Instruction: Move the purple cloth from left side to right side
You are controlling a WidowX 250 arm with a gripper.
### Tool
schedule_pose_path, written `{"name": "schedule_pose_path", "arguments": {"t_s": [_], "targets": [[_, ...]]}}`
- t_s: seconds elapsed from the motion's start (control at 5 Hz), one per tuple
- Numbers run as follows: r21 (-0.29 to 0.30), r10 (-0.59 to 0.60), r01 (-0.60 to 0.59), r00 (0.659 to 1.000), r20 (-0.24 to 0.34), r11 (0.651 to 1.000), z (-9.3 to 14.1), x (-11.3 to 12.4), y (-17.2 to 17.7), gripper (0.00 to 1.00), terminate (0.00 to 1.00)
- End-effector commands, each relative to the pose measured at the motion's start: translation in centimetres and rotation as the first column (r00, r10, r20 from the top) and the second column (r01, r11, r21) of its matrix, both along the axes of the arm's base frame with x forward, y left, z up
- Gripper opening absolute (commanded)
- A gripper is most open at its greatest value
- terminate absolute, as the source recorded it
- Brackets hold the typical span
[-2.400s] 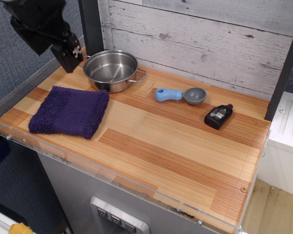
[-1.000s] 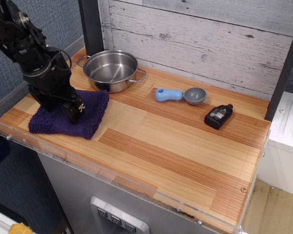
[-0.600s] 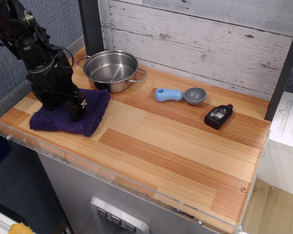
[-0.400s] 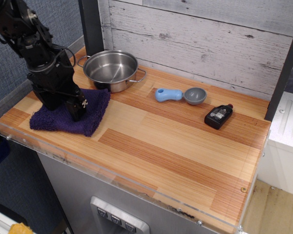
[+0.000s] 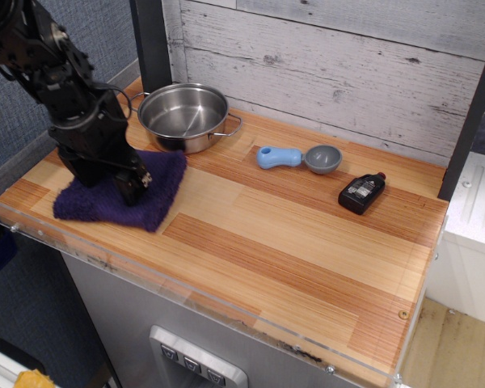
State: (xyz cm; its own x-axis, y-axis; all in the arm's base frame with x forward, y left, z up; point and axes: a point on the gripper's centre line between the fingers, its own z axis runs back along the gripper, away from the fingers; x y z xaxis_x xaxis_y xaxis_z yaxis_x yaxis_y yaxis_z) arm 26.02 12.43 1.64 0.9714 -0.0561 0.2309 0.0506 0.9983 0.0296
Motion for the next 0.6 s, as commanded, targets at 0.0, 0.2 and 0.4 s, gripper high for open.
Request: {"name": "schedule_pose_path", "arguments": {"t_s": [0.0, 0.2, 0.4], "targets": [[0.003, -0.098, 0.098, 0.995, 0.013, 0.995, 0.8, 0.3, -4.9, 1.00, 0.00], [-0.002, -0.146, 0.146, 0.989, 0.011, 0.989, 0.5, 1.0, -7.8, 1.00, 0.00], [0.003, -0.210, 0.210, 0.978, 0.003, 0.978, 0.2, 1.7, -11.0, 1.00, 0.00]]}}
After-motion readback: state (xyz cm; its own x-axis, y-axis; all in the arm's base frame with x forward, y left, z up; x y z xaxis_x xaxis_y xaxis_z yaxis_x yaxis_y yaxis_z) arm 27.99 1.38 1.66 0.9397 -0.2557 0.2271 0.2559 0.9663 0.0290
